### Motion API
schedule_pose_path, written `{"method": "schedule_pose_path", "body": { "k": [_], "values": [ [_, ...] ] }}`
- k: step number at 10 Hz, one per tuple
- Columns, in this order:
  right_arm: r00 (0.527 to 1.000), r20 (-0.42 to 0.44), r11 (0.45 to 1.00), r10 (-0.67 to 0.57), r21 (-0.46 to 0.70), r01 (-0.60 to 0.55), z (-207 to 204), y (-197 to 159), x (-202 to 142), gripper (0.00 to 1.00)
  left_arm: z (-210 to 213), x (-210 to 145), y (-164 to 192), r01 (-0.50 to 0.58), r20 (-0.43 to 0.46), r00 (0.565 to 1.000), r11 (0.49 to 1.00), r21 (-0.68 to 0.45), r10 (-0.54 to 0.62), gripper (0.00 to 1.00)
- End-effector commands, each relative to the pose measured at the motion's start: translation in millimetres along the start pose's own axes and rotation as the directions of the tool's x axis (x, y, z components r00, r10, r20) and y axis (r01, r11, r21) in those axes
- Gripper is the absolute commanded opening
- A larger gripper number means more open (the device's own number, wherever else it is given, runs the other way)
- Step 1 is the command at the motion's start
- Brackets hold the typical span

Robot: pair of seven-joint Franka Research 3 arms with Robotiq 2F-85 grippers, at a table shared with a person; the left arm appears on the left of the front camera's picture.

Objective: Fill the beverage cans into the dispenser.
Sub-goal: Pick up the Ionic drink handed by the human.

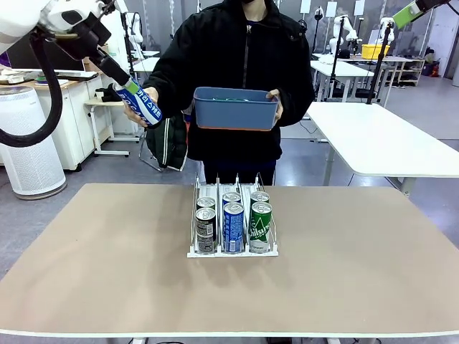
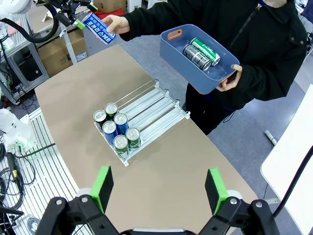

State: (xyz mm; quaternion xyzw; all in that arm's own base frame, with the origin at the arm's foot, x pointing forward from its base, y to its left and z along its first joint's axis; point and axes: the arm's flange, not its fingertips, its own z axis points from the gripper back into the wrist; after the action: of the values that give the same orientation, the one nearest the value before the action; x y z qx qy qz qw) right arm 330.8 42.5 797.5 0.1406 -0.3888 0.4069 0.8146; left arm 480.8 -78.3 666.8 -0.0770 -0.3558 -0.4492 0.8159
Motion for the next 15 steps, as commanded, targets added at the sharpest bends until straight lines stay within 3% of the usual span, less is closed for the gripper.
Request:
{"method": "schedule_pose_path", "body": {
  "k": [1, 15],
  "values": [
    [1.0, -0.003, 1.0, 0.0, 0.004, 0.0, -1, 0, 0, 1.0, -4, -3, 7, 0.026, 0.006, 1.0, 0.999, -0.04, -0.026, 1.0],
    [1.0, -0.003, 1.0, 0.0, 0.004, 0.0, -1, 0, 0, 1.0, -17, -8, 6, -0.028, -0.019, 0.999, 0.999, -0.041, 0.027, 1.0]
  ]
}}
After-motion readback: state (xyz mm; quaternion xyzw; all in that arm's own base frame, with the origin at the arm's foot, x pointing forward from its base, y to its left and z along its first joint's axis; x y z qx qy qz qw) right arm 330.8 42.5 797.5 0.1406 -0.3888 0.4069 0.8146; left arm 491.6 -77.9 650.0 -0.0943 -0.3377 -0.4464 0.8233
